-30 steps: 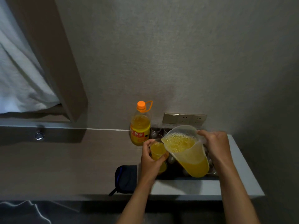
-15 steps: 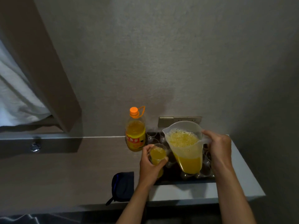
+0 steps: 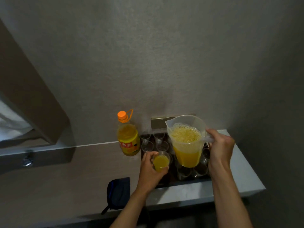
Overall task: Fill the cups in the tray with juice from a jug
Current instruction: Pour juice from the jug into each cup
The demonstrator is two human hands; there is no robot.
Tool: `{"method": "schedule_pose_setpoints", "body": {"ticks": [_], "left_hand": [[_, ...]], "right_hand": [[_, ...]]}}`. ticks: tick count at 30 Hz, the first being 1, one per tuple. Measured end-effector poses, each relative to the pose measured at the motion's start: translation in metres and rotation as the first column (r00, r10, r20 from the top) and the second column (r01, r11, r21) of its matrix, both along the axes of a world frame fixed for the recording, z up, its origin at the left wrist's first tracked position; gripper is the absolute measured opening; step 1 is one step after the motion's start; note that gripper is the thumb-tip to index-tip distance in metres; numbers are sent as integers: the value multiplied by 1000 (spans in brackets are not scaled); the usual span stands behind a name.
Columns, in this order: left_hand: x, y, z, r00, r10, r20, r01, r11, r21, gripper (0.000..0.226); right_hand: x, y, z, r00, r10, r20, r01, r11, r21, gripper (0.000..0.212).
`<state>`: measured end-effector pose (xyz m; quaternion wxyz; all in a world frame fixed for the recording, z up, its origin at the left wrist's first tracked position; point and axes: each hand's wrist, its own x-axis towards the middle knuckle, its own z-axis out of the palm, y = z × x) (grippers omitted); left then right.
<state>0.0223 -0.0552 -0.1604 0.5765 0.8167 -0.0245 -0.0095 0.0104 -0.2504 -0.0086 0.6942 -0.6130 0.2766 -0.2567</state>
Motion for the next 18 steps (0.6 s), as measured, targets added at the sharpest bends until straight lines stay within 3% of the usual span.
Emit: {"method": "schedule_pose_setpoints", "body": {"ticks": [9,15,18], "left_hand": [[22,-10,-11,972,-162,-172,205,941,270,63],[33,-20,-17,961,-228,-160,274,875,400,63],[33,-22,-17,958,-271,-94,277,792,544,60]], "right_hand": [[4,-19,-13,999,-15,33,14,999,44,29],[8,-26,-25,999,-14,47,10,997,77,31],[8,-27,-27,999,1,46,-4,998,65,35]]}}
